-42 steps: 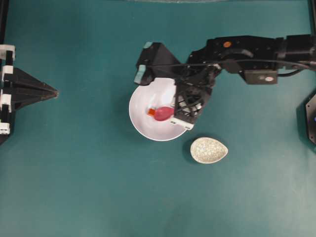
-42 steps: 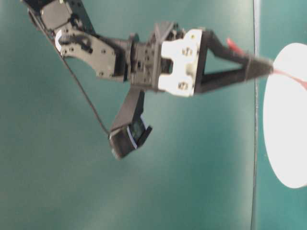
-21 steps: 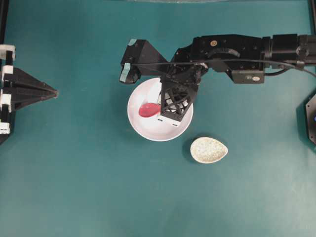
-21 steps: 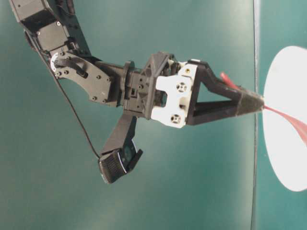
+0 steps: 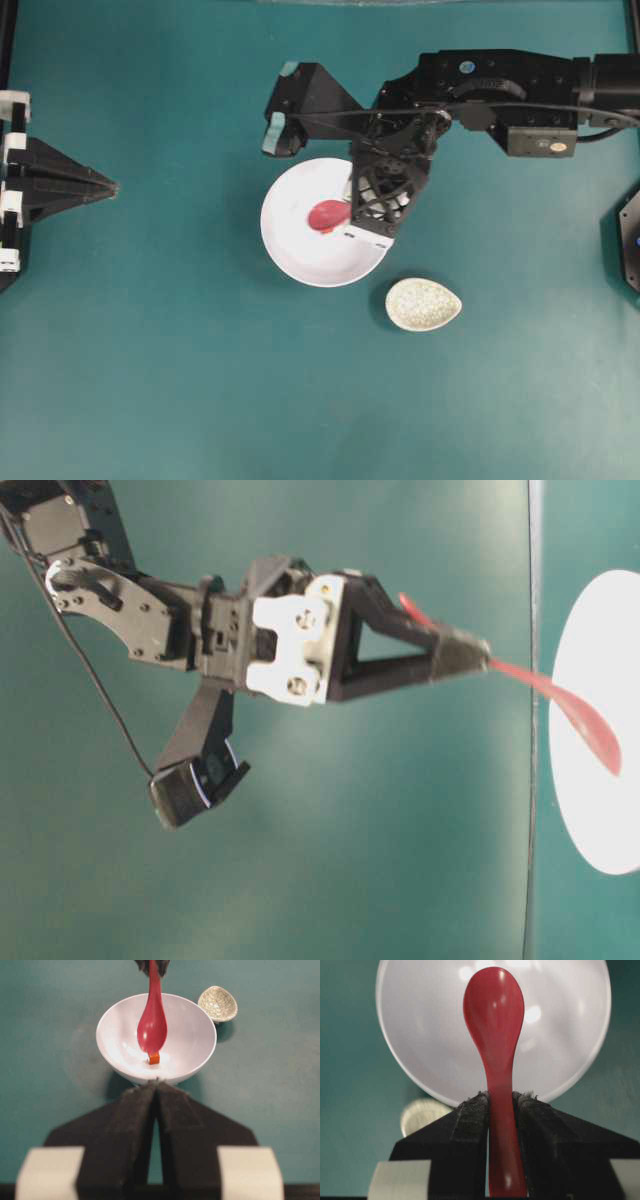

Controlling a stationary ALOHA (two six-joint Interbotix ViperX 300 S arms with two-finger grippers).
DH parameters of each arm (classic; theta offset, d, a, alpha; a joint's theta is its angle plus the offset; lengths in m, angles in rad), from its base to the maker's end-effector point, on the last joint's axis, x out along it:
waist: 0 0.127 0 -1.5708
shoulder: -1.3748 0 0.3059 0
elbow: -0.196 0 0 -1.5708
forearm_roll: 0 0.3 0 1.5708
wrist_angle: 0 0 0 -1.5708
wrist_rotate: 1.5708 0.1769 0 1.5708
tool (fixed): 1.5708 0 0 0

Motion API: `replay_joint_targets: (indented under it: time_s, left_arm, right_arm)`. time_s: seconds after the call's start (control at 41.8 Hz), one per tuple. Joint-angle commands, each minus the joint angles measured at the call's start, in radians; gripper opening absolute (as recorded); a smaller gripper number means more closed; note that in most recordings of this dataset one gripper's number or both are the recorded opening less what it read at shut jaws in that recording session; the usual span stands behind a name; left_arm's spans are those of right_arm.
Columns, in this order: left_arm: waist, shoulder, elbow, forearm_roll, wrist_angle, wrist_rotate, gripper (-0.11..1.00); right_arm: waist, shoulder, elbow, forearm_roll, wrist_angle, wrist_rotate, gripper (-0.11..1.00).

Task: Grip the spoon and scoop the red block from the bowl with right arm.
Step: 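Lower the spoon bowl into the white bowl beside the red cube, then push the spoon under the red cube to scoop it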

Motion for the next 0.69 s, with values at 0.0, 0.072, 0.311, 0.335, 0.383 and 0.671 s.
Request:
replay_joint_targets:
  time_s: [0.0, 0.072, 0.311, 0.335, 0.383, 0.671]
  left_arm:
    - [0.003, 0.005, -0.032, 0.003, -0.006, 0.000, 0.00]
    - [0.003, 0.005, -0.032, 0.003, -0.008, 0.000, 0.00]
    - [0.003, 0.005, -0.032, 0.002, -0.008, -0.002, 0.00]
    - [0.003, 0.003, -0.032, 0.002, -0.009, -0.002, 0.00]
    - [0.003, 0.005, -0.032, 0.002, -0.009, -0.002, 0.00]
    - [0.003, 0.005, -0.032, 0.002, -0.012, 0.003, 0.00]
  right_arm:
    - [0.002, -0.032, -0.006, 0.005, 0.035, 0.000, 0.24]
    - [0.002, -0.032, 0.003, 0.005, 0.031, -0.002, 0.24]
    - [0.003, -0.032, 0.058, 0.015, 0.021, -0.002, 0.24]
    - [0.005, -0.032, 0.063, 0.017, 0.018, -0.003, 0.24]
    - [0.005, -0.032, 0.074, 0.017, 0.012, -0.002, 0.24]
    - [0.006, -0.014, 0.087, 0.015, -0.086, -0.003, 0.24]
